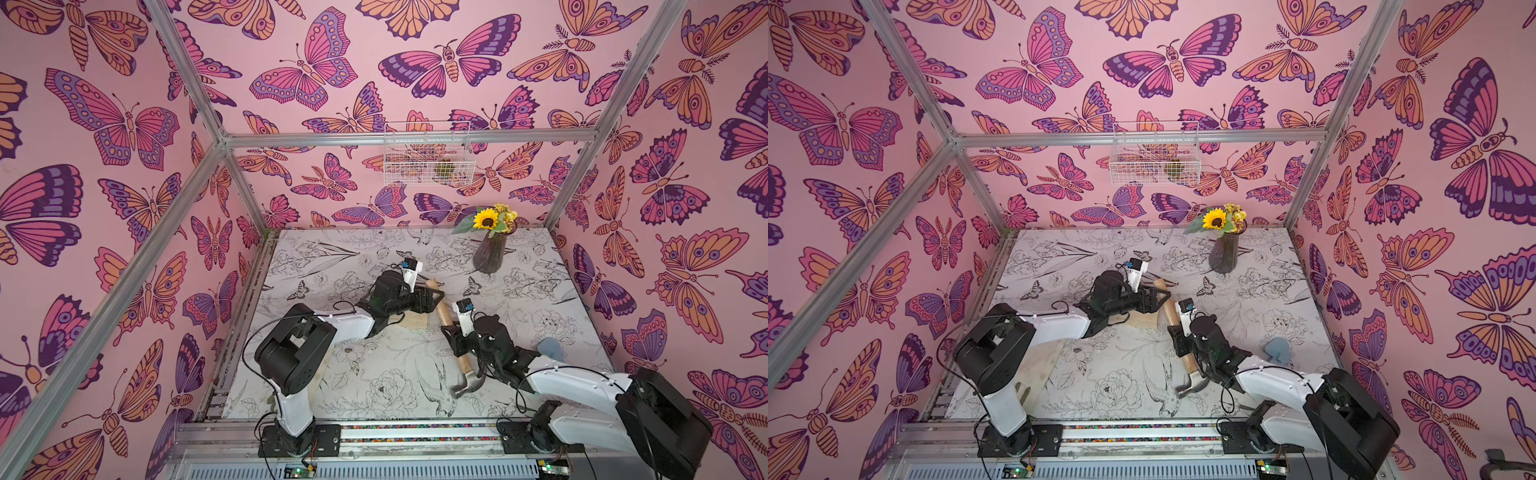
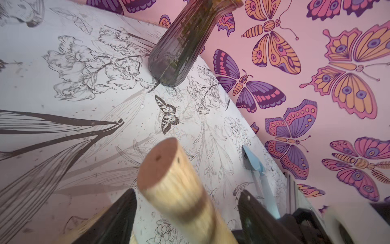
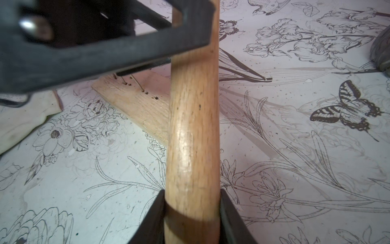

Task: Use a claw hammer to pull out a nail
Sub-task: Pick up the hammer at the center of the board.

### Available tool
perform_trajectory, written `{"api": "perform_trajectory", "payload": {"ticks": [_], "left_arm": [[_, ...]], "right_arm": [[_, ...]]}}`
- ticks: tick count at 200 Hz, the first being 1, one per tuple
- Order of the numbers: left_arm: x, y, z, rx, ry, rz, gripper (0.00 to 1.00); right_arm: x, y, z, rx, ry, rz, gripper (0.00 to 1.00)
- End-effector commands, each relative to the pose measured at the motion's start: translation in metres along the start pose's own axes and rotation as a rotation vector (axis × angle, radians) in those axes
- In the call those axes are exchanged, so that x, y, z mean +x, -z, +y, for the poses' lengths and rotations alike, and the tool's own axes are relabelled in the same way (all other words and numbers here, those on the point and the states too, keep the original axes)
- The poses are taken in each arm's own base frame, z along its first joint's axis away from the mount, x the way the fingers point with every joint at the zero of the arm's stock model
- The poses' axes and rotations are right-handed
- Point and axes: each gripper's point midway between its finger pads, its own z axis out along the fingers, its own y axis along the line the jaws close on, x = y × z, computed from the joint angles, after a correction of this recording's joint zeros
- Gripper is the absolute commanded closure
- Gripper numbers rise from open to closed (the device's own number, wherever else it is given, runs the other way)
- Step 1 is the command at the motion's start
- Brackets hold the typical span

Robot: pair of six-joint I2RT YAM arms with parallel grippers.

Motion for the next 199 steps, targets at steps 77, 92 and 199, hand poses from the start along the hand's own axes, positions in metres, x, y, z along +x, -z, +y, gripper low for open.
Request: {"api": "perform_trajectory", "payload": {"ticks": [77,92,199], "left_arm": [[-0.046,0.02,-0.055,0.111,-0.032,-0.079,1.0],[-0.055,0.03,-0.066,0.063,-0.042,-0.103,1.0],[-0.098,0.085,-0.102,-0.329,-0.025,-0.239,1.0]], "right_arm": [[-0.041,0.021,-0.012,0.155,0.058,-0.046,0.39],[-0.049,0.028,0.002,0.164,0.117,-0.075,0.3],[-0.085,0.031,0.014,0.372,0.076,-0.302,0.24]]}}
